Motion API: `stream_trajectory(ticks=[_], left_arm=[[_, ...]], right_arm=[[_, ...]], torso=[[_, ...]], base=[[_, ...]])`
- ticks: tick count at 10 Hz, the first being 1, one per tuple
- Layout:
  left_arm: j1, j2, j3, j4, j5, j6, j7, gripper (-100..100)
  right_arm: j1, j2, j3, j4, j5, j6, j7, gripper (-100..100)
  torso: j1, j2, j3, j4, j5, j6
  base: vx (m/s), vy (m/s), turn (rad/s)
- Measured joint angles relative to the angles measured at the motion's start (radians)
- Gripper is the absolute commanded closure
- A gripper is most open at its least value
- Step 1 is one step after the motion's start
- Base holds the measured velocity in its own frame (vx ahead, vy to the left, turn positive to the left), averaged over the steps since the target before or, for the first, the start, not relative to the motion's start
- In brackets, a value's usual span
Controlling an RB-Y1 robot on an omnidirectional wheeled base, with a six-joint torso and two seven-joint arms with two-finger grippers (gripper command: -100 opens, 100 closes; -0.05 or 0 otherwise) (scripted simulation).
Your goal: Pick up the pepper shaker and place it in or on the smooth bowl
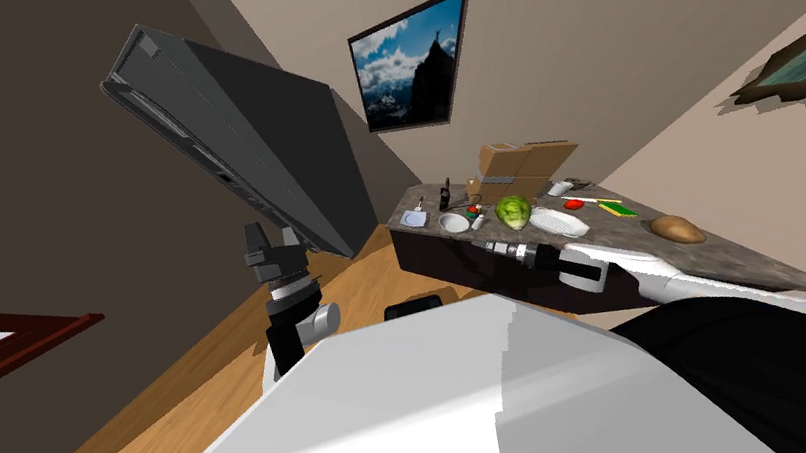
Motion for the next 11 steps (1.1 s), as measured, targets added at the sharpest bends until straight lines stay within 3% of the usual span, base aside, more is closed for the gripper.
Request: stream_trajectory(ticks=[5, 6, 7, 9, 11], left_arm=[[0.000, 0.000, 0.000, 0.000, 0.000, 0.000, 0.000, 0], [0.000, 0.000, 0.000, 0.000, 0.000, 0.000, 0.000, 0], [0.000, 0.000, 0.000, 0.000, 0.000, 0.000, 0.000, 0], [0.000, 0.000, 0.000, 0.000, 0.000, 0.000, 0.000, 0], [0.000, 0.000, 0.000, 0.000, 0.000, 0.000, 0.000, 0]], right_arm=[[0.017, -0.148, 0.041, 0.064, 0.014, 0.009, 0.010, -100], [0.022, -0.173, 0.043, 0.072, 0.015, 0.010, 0.012, -100], [0.059, -0.205, 0.025, 0.079, 0.010, 0.007, 0.022, -100], [0.037, -0.258, 0.063, 0.120, 0.018, 0.000, 0.022, -100], [0.066, -0.319, 0.067, 0.136, 0.016, 0.004, 0.034, -100]], torso=[[0.001, -0.002, -0.001, 0.000, 0.000, 0.000], [0.001, -0.002, -0.001, 0.000, 0.000, 0.000], [0.001, -0.003, -0.002, -0.001, 0.000, 0.000], [0.002, -0.005, -0.003, -0.001, 0.000, 0.000], [0.002, -0.007, -0.004, -0.002, 0.000, 0.000]], base=[[0.012, -0.006, 0.056], [0.051, -0.021, 0.026], [0.053, -0.008, 0.016], [0.089, 0.001, 0.045], [0.092, -0.003, 0.024]])
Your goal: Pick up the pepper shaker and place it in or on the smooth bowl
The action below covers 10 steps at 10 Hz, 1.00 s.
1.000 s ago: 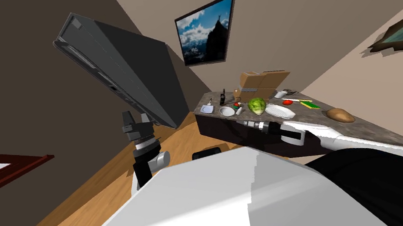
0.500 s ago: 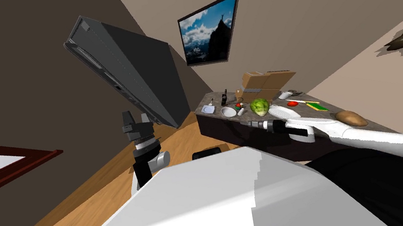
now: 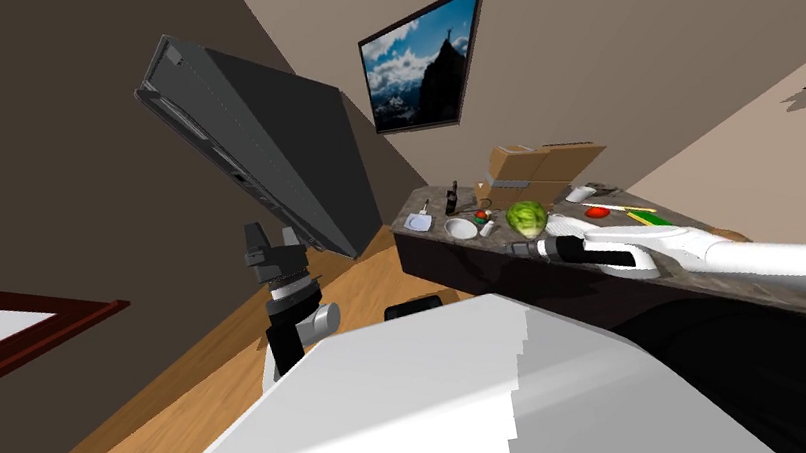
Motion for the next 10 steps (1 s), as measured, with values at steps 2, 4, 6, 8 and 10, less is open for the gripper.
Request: stream_trajectory(ticks=[2, 4, 6, 8, 10], left_arm=[[0.000, 0.000, 0.000, 0.000, 0.000, 0.000, 0.000, 0], [0.000, 0.000, 0.000, 0.000, 0.000, 0.000, 0.000, 0], [0.000, 0.000, 0.000, 0.000, 0.000, 0.000, 0.000, 0], [0.000, 0.000, 0.000, 0.000, 0.000, 0.000, 0.000, 0], [0.000, 0.000, 0.000, 0.000, 0.000, 0.000, 0.000, 0]], right_arm=[[0.003, -0.054, 0.033, 0.043, 0.008, -0.008, 0.018, -100], [0.022, -0.101, 0.040, 0.051, 0.005, -0.002, 0.031, -100], [0.036, -0.158, 0.065, 0.072, 0.006, 0.003, 0.050, -100], [0.001, -0.187, 0.112, 0.105, 0.027, -0.009, 0.043, -100], [-0.014, -0.194, 0.139, 0.129, 0.070, -0.018, 0.038, -100]], torso=[[0.000, -0.001, -0.001, 0.000, 0.000, 0.000], [0.001, 0.000, 0.000, 0.000, 0.000, 0.000], [-0.001, -0.003, -0.002, -0.001, 0.000, 0.000], [0.000, -0.003, -0.002, -0.001, 0.000, 0.000], [0.001, 0.001, 0.001, 0.000, 0.000, 0.000]], base=[[0.108, -0.008, 0.025], [0.108, -0.001, 0.018], [0.167, -0.022, 0.019], [0.079, 0.000, 0.004], [0.103, 0.010, 0.009]])
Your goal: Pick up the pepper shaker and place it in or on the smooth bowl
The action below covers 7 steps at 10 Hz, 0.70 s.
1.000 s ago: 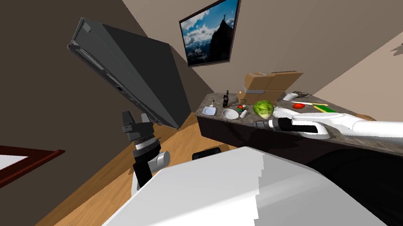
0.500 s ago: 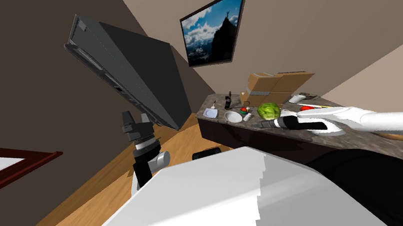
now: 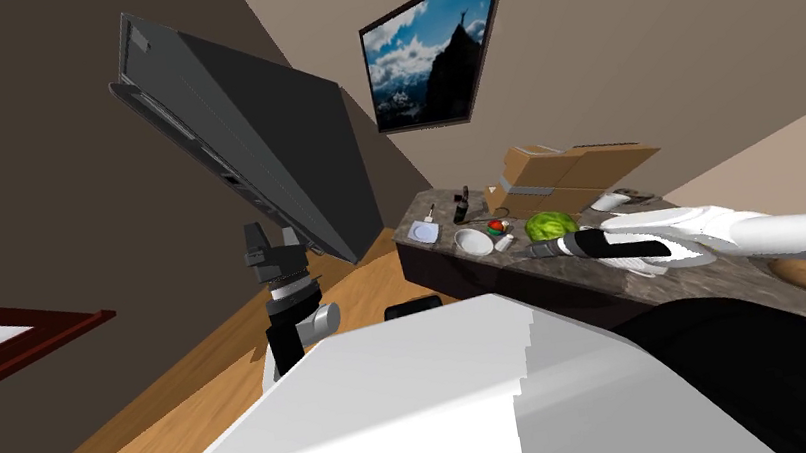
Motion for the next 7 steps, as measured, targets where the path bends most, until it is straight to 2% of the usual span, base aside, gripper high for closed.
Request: stream_trajectory(ticks=[2, 3, 4, 5, 6, 7], left_arm=[[0.000, 0.000, 0.000, 0.000, 0.000, 0.000, 0.000, 0], [0.000, 0.000, 0.000, 0.000, 0.000, 0.000, 0.000, 0], [0.000, 0.000, 0.000, 0.000, 0.000, 0.000, 0.000, 0], [0.000, 0.000, 0.000, 0.000, 0.000, 0.000, 0.000, 0], [0.000, 0.000, 0.000, 0.000, 0.000, 0.000, 0.000, 0], [0.000, 0.000, 0.000, 0.000, 0.000, 0.000, 0.000, 0]], right_arm=[[0.056, -0.036, -0.023, -0.011, -0.055, 0.009, 0.043, -100], [0.070, -0.061, -0.016, -0.006, -0.066, 0.011, 0.061, -100], [0.077, -0.081, -0.007, -0.001, -0.082, 0.011, 0.082, -100], [0.078, -0.083, -0.006, 0.000, -0.084, 0.010, 0.087, 0], [0.078, -0.083, -0.007, 0.000, -0.084, 0.010, 0.087, -100], [0.079, -0.073, 0.007, 0.000, -0.111, 0.017, 0.114, -100]], torso=[[-0.001, 0.001, 0.000, 0.000, 0.000, 0.000], [0.000, -0.003, -0.002, -0.001, 0.000, 0.000], [0.002, -0.007, -0.004, -0.002, 0.000, -0.001], [0.001, -0.002, -0.002, -0.001, 0.000, 0.000], [0.000, 0.003, 0.001, 0.000, 0.000, 0.000], [0.000, 0.004, 0.002, 0.001, 0.000, 0.000]], base=[[0.107, 0.001, 0.018], [0.210, 0.035, 0.062], [0.090, 0.019, 0.013], [0.016, 0.003, 0.001], [0.022, 0.006, 0.094], [0.024, 0.004, 0.046]])
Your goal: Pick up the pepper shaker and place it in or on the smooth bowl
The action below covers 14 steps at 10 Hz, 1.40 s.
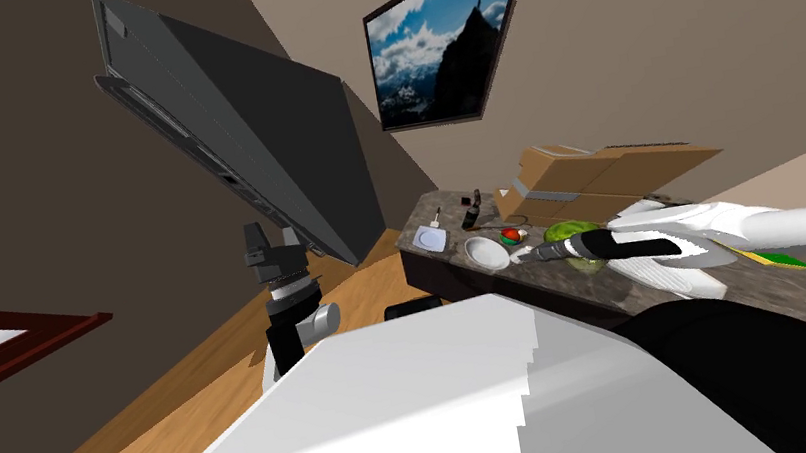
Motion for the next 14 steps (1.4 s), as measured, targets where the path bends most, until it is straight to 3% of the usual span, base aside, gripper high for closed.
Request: stream_trajectory(ticks=[2, 3, 5, 6, 10, 11, 12, 14], left_arm=[[0.000, 0.000, 0.000, 0.000, 0.000, 0.000, 0.000, 0], [0.000, 0.000, 0.000, 0.000, 0.000, 0.000, 0.000, 0], [0.000, 0.000, 0.000, 0.000, 0.000, 0.000, 0.000, 0], [0.000, 0.000, 0.000, 0.000, 0.000, 0.000, 0.000, 0], [0.000, 0.000, 0.000, 0.000, 0.000, 0.000, 0.000, 0], [0.000, 0.000, 0.000, 0.000, 0.000, 0.000, 0.000, 0], [0.000, 0.000, 0.000, 0.000, 0.000, 0.000, 0.000, 0], [0.000, 0.000, 0.000, 0.000, 0.000, 0.000, 0.000, 0]], right_arm=[[-0.010, 0.048, -0.004, 0.011, 0.070, 0.007, -0.028, -100], [0.020, 0.051, -0.011, 0.010, 0.021, 0.014, 0.010, -100], [0.009, 0.069, -0.003, 0.018, 0.036, 0.015, 0.019, -100], [0.009, 0.070, -0.002, 0.019, 0.037, 0.015, 0.018, 100], [0.009, 0.070, -0.003, 0.019, 0.037, 0.014, 0.018, 100], [0.009, 0.070, -0.003, 0.019, 0.037, 0.015, 0.018, 0], [0.009, 0.070, -0.003, 0.019, 0.037, 0.015, 0.018, 100], [0.008, 0.022, -0.011, 0.008, 0.024, 0.003, -0.001, 100]], torso=[[-0.001, 0.001, 0.001, 0.000, 0.000, 0.000], [-0.001, 0.001, 0.001, 0.000, 0.000, 0.000], [0.000, 0.002, 0.001, 0.000, 0.000, 0.000], [0.000, 0.002, 0.001, 0.001, 0.000, 0.000], [-0.001, 0.002, 0.001, 0.000, -0.001, 0.000], [-0.001, 0.002, 0.001, 0.000, -0.001, 0.000], [-0.001, 0.002, 0.001, 0.000, -0.001, 0.000], [-0.001, 0.005, 0.003, 0.001, 0.000, 0.001]], base=[[0.025, 0.000, 0.062], [0.019, 0.000, 0.022], [0.006, 0.003, 0.008], [0.000, 0.000, 0.000], [0.000, 0.000, 0.000], [0.000, 0.000, 0.000], [-0.024, -0.005, -0.094], [-0.043, -0.006, -0.103]])
